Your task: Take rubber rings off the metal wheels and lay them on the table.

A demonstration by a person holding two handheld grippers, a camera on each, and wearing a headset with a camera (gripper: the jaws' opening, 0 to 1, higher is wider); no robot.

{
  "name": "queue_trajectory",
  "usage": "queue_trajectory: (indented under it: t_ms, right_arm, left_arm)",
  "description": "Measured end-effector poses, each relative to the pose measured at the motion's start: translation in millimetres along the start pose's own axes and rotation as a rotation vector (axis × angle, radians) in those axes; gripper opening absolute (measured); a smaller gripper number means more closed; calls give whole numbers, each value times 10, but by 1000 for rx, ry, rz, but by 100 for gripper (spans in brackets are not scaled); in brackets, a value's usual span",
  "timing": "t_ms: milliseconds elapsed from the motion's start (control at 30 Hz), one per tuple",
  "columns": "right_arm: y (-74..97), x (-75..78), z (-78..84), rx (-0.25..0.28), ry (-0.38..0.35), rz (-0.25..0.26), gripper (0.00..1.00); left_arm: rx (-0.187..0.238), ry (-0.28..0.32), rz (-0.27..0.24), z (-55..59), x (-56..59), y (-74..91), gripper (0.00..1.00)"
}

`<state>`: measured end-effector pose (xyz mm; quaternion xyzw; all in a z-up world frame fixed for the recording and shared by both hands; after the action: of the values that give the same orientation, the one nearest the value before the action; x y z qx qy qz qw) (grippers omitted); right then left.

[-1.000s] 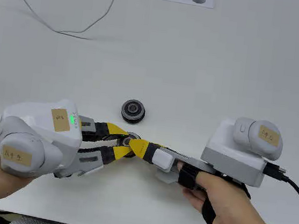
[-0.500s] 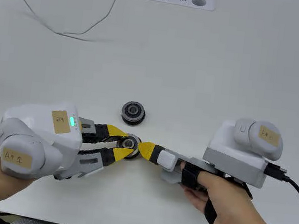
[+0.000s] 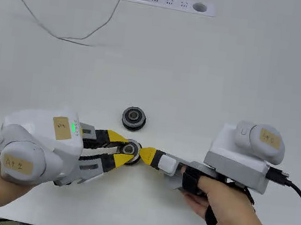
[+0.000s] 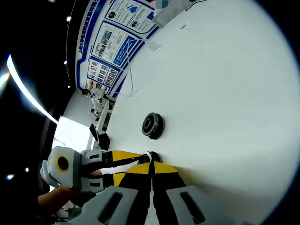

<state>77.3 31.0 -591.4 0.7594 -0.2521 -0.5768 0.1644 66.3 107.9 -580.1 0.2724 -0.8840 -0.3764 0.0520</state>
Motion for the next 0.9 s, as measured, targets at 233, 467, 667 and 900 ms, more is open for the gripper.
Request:
queue_trajectory:
  t_ms: [233,467,667,900]
  right_arm:
    - [-5,-20,-3,0,-25,-10,0]
    - [-12,-32,-2,-2,-39,-19,0]
    - [-17,-45,-4,-4,-42,-29,0]
    - [-26,-71,-4,-9,-36,-46,0]
  left_arm:
    - [-1,4,2,2,-3,0,13]
    - [-2,6,1,-3,-2,2,13]
    - [-3,5,1,-3,-4,2,13]
    - [-3,5,3,-3,-5,5,13]
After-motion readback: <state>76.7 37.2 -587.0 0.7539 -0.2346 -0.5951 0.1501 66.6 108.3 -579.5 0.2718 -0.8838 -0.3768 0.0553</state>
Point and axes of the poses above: the centre of the closed fingertips' face, and the gripper's own axes: y roughly backward along the fingers, x roughly to its right, z roughly out of its underside, the point moved 4 cm from there along y, roughly backward along the fingers, and after that the axes turned 10 degrees about -x, right-handed, at the moved point
